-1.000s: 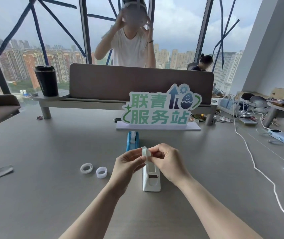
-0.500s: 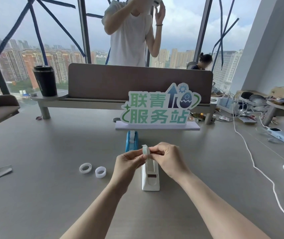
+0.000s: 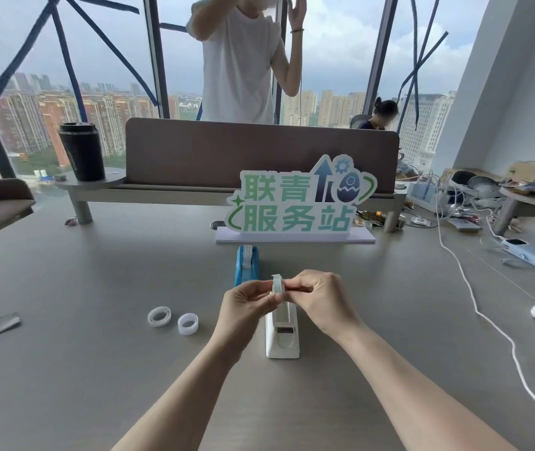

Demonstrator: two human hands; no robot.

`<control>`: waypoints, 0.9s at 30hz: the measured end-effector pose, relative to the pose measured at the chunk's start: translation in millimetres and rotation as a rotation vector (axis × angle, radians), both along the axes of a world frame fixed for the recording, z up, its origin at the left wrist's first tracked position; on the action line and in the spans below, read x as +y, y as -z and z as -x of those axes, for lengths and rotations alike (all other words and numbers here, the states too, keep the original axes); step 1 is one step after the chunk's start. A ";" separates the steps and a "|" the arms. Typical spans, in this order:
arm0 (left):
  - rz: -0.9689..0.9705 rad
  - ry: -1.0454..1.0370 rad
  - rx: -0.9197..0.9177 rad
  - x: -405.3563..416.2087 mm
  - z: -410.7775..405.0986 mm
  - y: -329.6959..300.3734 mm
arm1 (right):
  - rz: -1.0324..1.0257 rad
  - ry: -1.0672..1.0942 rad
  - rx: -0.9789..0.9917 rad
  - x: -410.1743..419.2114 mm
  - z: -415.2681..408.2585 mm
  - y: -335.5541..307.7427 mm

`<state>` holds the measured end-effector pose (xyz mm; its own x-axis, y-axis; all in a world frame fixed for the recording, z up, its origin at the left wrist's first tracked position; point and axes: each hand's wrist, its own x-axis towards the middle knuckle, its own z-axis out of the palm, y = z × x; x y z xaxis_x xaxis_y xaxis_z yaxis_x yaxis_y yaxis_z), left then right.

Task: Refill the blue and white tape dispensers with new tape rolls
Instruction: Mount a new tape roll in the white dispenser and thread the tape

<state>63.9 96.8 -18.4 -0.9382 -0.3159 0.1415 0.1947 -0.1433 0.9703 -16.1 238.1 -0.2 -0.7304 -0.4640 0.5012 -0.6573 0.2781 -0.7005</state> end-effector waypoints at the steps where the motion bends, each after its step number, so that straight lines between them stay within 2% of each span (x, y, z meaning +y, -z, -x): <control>1: 0.005 0.001 0.001 0.5 0.8 -0.2 | -0.001 0.001 0.002 0.9 -0.2 -0.1; 8: 0.121 -0.065 -0.040 -2.3 4.0 2.5 | -0.045 -0.084 -0.047 5.7 1.8 3.0; 12: 0.326 -0.077 -0.073 -5.4 11.8 -3.8 | 0.011 -0.070 -0.192 7.4 4.4 5.5; 18: 0.612 -0.125 -0.124 -4.0 20.9 2.7 | -0.073 0.029 -0.197 3.7 14.4 18.5; 27: 0.660 -0.113 -0.157 -5.0 24.1 5.1 | -0.048 0.048 -0.188 -1.3 13.0 28.5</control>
<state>39.8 91.8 -23.5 -0.9298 -0.3070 0.2032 0.0238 0.5007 0.8653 -29.1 236.8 -28.7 -0.8306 -0.4467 0.3325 -0.5018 0.3416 -0.7947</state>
